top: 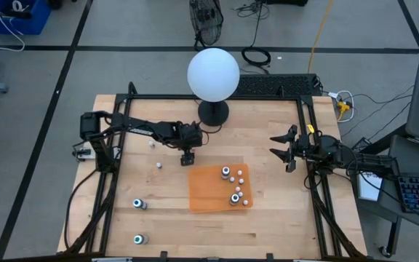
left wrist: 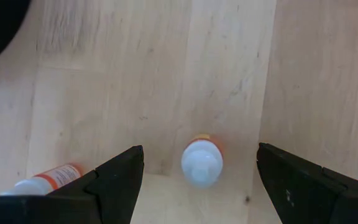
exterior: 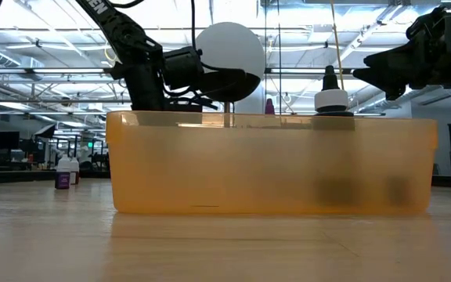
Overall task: Pick & Place food coloring
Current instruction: Put the small orange food coloring bottle into the orange container
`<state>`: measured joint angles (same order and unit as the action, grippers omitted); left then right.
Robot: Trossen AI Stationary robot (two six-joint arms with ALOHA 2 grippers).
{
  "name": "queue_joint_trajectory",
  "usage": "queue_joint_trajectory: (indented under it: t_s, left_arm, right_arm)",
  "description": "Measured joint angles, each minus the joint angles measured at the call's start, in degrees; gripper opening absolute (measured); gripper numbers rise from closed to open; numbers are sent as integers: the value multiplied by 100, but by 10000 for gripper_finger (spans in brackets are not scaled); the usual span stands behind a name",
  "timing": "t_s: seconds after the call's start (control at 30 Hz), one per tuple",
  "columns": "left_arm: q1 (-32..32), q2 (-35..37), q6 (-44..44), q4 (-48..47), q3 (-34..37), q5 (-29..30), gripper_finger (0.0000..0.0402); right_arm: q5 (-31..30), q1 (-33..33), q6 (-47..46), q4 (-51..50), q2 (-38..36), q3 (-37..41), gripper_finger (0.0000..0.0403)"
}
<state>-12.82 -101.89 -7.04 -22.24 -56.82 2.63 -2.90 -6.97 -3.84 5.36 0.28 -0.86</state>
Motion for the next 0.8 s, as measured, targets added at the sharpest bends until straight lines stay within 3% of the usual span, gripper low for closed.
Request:
queue_joint_trajectory:
  t_s: [0.2, 0.6, 0.8]
  left_arm:
    - [0, 0, 3, -2, 0, -112, 272]
    - [0, 0, 2, -1, 0, -264, 82]
    - [21, 18, -18, -43, -6, -265, 69]
  right_arm:
    - [-2, 1, 0, 0, -1, 0, 208]
    - [0, 0, 2, 1, 0, 1, 208]
    - [0, 1, 0, 1, -1, 0, 208]
